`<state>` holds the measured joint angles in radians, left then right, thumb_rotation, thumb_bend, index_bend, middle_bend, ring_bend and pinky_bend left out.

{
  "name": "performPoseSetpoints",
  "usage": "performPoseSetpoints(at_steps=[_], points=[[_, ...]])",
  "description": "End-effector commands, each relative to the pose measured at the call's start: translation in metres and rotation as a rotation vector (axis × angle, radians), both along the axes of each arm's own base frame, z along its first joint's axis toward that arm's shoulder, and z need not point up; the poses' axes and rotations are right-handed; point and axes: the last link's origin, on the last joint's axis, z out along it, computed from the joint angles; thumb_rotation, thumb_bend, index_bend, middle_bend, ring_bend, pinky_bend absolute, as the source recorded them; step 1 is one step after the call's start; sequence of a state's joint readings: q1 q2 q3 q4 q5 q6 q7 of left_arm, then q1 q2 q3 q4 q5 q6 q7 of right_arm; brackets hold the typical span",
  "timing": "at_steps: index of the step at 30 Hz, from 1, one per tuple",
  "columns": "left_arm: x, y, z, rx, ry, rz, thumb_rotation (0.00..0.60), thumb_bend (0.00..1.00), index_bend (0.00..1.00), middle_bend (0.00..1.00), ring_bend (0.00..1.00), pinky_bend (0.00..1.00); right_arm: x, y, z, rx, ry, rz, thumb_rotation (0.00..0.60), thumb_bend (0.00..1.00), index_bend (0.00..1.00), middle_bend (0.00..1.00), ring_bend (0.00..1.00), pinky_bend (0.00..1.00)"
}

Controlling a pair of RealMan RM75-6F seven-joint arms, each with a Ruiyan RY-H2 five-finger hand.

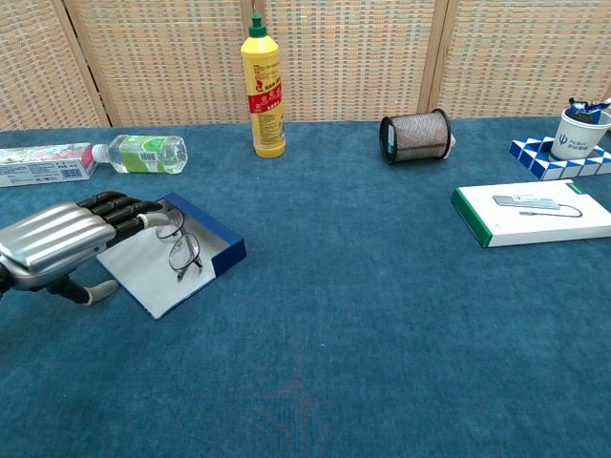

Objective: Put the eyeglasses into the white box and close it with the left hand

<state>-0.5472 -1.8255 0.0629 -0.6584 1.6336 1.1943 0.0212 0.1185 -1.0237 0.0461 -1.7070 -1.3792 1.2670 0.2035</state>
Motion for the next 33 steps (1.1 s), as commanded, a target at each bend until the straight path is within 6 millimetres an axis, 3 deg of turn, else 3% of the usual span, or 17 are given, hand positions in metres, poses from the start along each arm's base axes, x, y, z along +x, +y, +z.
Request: performPoseSetpoints(at_steps=[1,6,14,27,33], points=[[-0.0001,-0.0001,-0.0013,-0.004,0.0,0.001,0.6,0.4,0.0,0.0,0.0,0.0,0.0,0.0001,0.0,0.0,0.0,0.0,0.6,0.0,0.0,0.0,0.0,0.0],[-0.0012,0.0004,-0.0016,-0.004,0.006,0.002,0.6,0.44,0.01,0.0,0.0,0.0,-0.0001,0.0001,0.0,0.0,0.0,0.0,0.6,0.0,0.0,0.0,0.0,0.0],[-0.0017,0.0012,-0.0016,-0.002,0.011,0.001,0.6,0.51,0.27,0.0,0.0,0.0,0.0001,0.0,0.0001,-0.001,0.001,0.001,0.6,0.0,0.0,0.0,0.0,0.0],[0.0038,0.0069,0.0017,0.013,-0.001,-0.008,0.6,0.54,0.36,0.0,0.0,0.0,0.0,0.0001,0.0,0.0,0.001,0.0,0.6,0.0,0.0,0.0,0.0,0.0],[0.0061,0.0059,0.0039,0.012,-0.022,-0.009,0.6,0.59,0.52,0.0,0.0,0.0,-0.0001,0.0001,0.0,-0.001,-0.001,0.0,0.6,0.0,0.0,0.0,0.0,0.0]])
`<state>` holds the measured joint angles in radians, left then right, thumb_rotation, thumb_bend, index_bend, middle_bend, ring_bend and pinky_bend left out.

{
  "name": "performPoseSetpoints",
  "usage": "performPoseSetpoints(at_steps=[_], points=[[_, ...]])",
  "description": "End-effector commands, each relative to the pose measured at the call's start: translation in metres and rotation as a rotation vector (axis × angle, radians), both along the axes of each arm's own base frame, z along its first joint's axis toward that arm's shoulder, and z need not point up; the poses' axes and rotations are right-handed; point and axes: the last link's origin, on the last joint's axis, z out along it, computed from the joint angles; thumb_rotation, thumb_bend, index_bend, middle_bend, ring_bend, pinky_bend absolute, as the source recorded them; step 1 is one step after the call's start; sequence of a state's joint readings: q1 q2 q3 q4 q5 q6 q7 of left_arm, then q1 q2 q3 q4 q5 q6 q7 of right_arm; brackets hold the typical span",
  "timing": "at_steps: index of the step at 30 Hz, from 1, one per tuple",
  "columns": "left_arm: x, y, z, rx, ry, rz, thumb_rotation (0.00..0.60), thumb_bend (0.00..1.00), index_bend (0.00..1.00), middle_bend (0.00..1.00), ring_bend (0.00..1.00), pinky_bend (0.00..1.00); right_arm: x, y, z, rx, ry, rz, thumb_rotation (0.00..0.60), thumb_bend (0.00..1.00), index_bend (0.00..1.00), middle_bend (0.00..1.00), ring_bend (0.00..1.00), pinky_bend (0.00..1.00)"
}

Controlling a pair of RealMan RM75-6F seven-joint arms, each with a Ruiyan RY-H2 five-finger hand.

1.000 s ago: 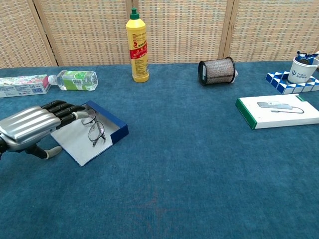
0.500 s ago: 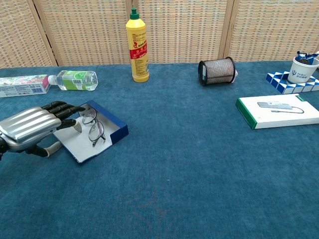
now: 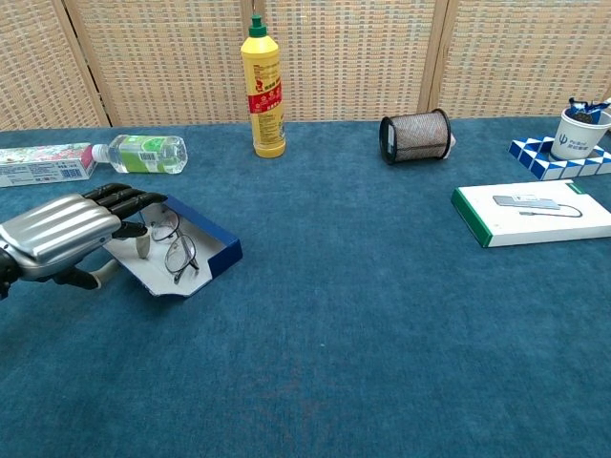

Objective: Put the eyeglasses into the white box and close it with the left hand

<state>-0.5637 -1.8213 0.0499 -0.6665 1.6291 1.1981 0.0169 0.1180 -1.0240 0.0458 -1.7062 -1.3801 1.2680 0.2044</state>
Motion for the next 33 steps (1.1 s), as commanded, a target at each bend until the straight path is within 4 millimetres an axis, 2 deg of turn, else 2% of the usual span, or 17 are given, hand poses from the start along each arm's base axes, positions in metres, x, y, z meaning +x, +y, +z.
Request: performPoseSetpoints(at_steps=[1,11,20,25,29,33], points=[[-0.001,-0.001,0.002,-0.001,-0.006,0.0,0.6,0.59,0.55,0.0,0.0,0.0,0.0,0.0,0.0,0.0,-0.001,0.0,0.6,0.0,0.0,0.0,0.0,0.0],[-0.007,-0.009,0.019,0.001,-0.02,-0.024,0.6,0.62,0.7,0.0,0.0,0.0,0.0,0.0,0.0,-0.001,-0.003,0.0,0.6,0.0,0.0,0.0,0.0,0.0],[-0.02,-0.018,0.048,-0.021,0.022,-0.021,0.6,0.62,0.71,0.0,0.0,0.0,0.0,0.0,0.0,0.001,-0.004,0.001,0.6,0.0,0.0,0.0,0.0,0.0],[-0.019,-0.019,0.061,-0.034,0.043,-0.017,0.6,0.62,0.71,0.0,0.0,0.0,0.001,0.0,0.0,0.001,-0.003,0.001,0.6,0.0,0.0,0.0,0.0,0.0],[-0.016,-0.018,0.063,-0.038,0.05,0.0,0.6,0.62,0.71,0.0,0.0,0.0,0.001,0.0,0.0,0.002,-0.002,0.001,0.6,0.0,0.0,0.0,0.0,0.0],[-0.012,-0.014,0.056,-0.051,0.053,0.025,0.6,0.62,0.71,0.0,0.0,0.0,0.001,0.0,0.0,0.002,-0.001,0.001,0.6,0.0,0.0,0.0,0.0,0.0]])
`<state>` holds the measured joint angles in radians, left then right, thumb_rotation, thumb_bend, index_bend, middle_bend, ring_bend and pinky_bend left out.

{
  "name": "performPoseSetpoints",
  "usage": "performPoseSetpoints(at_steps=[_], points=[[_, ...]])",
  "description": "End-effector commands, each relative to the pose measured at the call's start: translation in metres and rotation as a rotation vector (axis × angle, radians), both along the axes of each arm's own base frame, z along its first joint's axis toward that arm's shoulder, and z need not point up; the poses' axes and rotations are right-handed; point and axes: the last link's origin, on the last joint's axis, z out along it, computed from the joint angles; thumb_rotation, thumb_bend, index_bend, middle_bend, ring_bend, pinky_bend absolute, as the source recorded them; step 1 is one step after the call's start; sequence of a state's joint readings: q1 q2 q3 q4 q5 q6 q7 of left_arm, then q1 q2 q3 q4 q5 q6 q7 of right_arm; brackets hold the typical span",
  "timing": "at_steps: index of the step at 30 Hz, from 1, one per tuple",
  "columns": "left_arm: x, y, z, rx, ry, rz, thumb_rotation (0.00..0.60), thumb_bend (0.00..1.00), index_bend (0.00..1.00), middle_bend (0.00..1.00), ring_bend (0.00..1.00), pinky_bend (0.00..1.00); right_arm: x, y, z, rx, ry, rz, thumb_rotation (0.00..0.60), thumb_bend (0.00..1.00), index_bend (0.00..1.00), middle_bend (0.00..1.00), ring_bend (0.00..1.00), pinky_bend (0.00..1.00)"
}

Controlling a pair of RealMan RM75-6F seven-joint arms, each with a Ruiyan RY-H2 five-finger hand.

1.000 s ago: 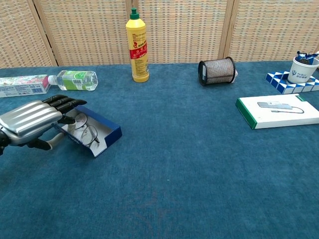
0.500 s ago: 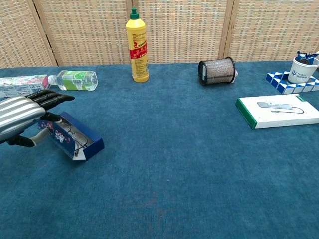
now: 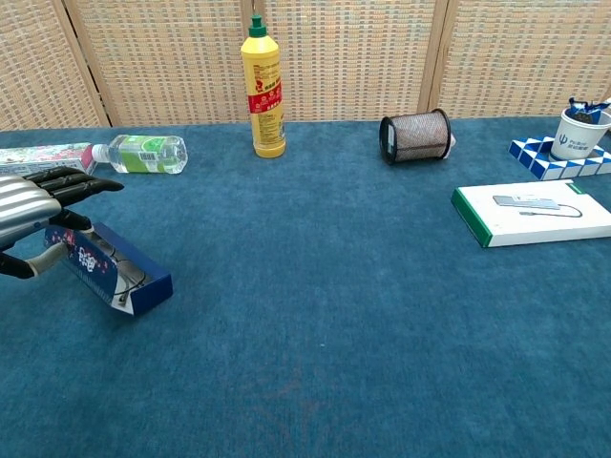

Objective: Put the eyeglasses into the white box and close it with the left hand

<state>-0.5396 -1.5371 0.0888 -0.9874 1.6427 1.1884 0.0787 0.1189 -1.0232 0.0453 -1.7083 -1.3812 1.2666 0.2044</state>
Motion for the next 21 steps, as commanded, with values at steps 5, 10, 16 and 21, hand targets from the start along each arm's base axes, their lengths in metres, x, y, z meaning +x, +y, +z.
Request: performPoseSetpoints(at_steps=[5,10,16,21], points=[[0.011,0.01,-0.02,-0.027,-0.004,0.041,0.6,0.62,0.71,0.0,0.0,0.0,0.0,0.0,0.0,0.0,-0.001,-0.001,0.6,0.0,0.0,0.0,0.0,0.0],[0.016,0.013,-0.027,-0.027,-0.005,0.044,0.6,0.62,0.71,0.0,0.0,0.0,0.0,0.0,0.0,0.001,-0.002,-0.002,0.6,0.0,0.0,0.0,0.0,0.0],[0.017,0.014,-0.028,-0.018,0.001,0.04,0.6,0.61,0.47,0.0,0.0,0.0,0.0,0.0,0.0,0.002,-0.003,-0.002,0.6,0.0,0.0,0.0,0.0,0.0],[0.018,0.015,-0.024,0.01,-0.01,0.022,0.6,0.56,0.0,0.0,0.0,0.0,0.0,0.0,0.0,0.001,-0.003,-0.001,0.6,0.0,0.0,0.0,0.0,0.0]])
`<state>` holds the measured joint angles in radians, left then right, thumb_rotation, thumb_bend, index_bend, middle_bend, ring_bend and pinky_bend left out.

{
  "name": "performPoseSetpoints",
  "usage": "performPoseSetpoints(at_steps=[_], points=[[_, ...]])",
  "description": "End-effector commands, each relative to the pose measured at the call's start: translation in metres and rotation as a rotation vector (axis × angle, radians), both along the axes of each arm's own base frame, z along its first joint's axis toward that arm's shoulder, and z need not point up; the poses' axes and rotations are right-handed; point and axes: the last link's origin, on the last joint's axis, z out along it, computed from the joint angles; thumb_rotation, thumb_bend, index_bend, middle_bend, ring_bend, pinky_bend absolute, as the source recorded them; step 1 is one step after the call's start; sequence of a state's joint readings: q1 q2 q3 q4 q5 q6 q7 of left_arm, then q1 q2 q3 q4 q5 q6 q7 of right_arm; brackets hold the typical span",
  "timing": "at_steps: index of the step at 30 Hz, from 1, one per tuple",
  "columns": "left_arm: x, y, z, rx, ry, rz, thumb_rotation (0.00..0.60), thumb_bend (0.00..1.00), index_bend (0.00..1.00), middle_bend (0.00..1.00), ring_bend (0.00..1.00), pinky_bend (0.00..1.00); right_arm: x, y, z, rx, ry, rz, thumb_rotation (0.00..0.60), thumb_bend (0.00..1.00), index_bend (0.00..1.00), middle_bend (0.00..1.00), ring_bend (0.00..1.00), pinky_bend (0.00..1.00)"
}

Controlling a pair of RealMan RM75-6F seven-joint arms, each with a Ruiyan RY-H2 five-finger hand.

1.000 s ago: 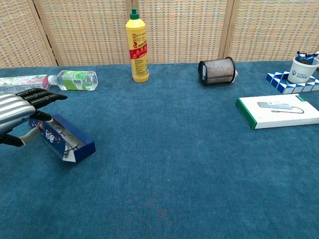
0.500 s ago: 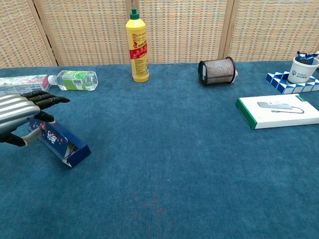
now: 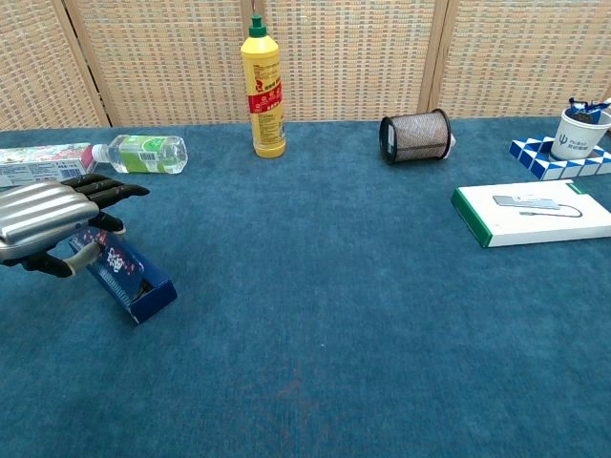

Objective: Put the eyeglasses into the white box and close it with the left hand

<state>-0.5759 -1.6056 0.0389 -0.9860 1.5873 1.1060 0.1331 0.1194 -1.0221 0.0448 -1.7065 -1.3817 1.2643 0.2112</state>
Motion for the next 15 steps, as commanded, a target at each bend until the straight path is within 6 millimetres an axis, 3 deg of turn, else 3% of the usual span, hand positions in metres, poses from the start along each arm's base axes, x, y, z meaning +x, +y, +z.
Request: performPoseSetpoints(at_steps=[1,15], points=[[0.0,0.001,0.003,0.021,-0.002,-0.014,0.6,0.55,0.0,0.0,0.0,0.0,0.0,0.0,0.0,0.0,0.001,0.001,0.6,0.0,0.0,0.0,0.0,0.0],[0.005,0.007,0.018,0.064,-0.041,-0.013,0.6,0.49,0.0,0.0,0.0,0.0,0.0,0.0,0.0,0.0,0.0,-0.001,0.6,0.0,0.0,0.0,0.0,0.0]])
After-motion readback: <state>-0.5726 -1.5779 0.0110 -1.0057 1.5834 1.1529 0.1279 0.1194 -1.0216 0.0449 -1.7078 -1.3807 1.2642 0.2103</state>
